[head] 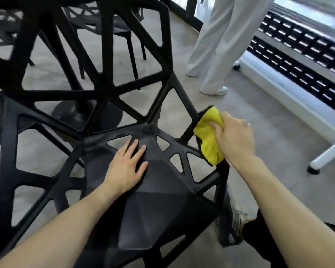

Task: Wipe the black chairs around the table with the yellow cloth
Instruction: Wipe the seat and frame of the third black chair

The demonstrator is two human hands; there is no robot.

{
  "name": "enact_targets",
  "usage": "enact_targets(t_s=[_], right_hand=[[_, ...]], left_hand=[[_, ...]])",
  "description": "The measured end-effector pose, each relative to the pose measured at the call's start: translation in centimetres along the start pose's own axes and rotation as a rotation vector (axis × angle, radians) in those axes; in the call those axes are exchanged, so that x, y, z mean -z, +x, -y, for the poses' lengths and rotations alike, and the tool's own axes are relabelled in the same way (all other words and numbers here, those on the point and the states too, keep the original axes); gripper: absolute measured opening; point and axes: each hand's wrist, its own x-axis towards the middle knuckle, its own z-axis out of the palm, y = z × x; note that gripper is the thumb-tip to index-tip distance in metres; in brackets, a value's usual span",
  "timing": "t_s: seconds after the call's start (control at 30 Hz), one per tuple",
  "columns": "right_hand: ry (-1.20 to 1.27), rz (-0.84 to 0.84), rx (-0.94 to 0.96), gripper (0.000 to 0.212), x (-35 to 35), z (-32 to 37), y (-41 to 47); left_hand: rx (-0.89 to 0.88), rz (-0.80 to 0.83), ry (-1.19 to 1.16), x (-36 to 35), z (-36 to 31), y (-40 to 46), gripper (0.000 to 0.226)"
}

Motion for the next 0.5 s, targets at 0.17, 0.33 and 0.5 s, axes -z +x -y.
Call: enact_targets(t_s=[0.17,0.33,0.5], right_hand=[[0.15,-0.497,0.06,0.02,3.4,8.7,11.4],[-0.102,-0.25,0.187,0.028,-8.6,14.1,10.2],[-0.07,0.253,0.339,0.026,-12.8,13.5,5.2]], left_hand=[[-0.068,0.206,0.135,3.5,3.3,-0.1,0.096],[0.272,0.507,0.13,4.7,6.8,-2.3,0.154],[0.276,0.623,0.091,4.8,6.6,-1.7,0.156]])
